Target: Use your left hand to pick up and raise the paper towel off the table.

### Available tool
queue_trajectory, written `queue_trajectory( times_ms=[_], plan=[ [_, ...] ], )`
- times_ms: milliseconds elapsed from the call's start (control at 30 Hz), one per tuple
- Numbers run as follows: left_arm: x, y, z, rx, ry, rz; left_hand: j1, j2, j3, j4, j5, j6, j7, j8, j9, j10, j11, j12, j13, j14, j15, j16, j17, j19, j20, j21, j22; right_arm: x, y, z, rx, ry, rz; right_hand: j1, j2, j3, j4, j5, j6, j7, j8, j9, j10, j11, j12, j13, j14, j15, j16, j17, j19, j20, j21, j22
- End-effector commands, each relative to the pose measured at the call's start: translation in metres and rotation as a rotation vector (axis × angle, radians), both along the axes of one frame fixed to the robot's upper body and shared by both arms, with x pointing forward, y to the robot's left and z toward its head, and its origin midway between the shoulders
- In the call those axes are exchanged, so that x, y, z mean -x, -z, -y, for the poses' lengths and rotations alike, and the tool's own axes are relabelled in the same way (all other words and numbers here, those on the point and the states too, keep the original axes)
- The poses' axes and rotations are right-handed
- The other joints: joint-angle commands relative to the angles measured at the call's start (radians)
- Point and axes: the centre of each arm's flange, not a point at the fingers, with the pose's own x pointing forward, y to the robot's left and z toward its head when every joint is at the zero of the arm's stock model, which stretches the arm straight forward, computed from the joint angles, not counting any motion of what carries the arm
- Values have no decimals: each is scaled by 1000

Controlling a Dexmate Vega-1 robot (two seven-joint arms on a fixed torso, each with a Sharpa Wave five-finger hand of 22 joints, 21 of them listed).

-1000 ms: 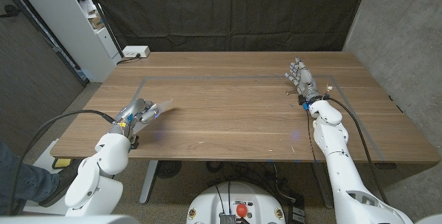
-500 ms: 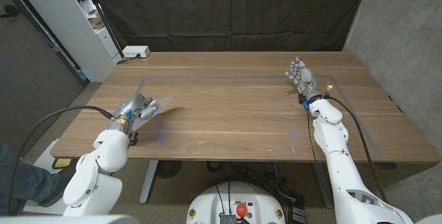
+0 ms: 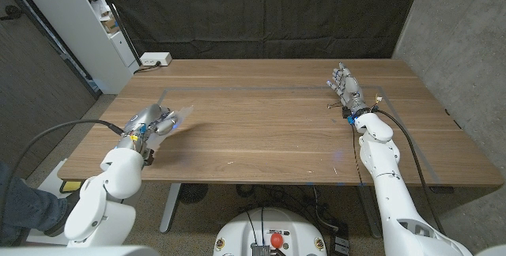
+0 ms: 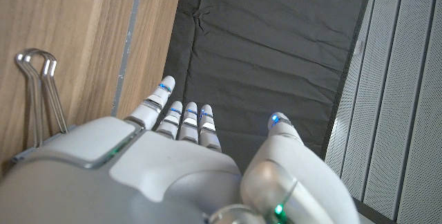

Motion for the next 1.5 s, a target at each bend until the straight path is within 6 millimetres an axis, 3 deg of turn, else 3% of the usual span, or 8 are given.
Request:
queue_trajectory(
  times_ms=[33,767,1500],
  plan=[
    [12,-10,-1,-17,-9,32,5,-5,7,2,-3,11,0,5,3,5,0,6,5,13,1,5,3,9,-3,6,2,4,1,-1,2,-5,5,2,6,-2,1,2,7,0,4,0,4,0,9,3,6,2,10,1,12,-1,-4,2],
    [21,-36,10,-62,18,73,1,-3,2,5,-6,9,0,-2,4,2,1,-1,10,11,9,2,11,9,-2,10,2,9,5,8,-21,5,10,3,9,-3,0,2,8,1,5,0,3,-2,9,3,6,2,10,0,15,-2,-10,2],
    [39,-55,14,-101,37,127,4,1,1,3,-6,8,-3,-8,5,0,1,-6,14,7,13,-1,15,8,-2,13,3,10,5,4,-18,1,10,5,11,-4,-2,1,8,0,5,0,5,-1,9,3,7,1,10,0,17,-2,-15,2]
  ],
)
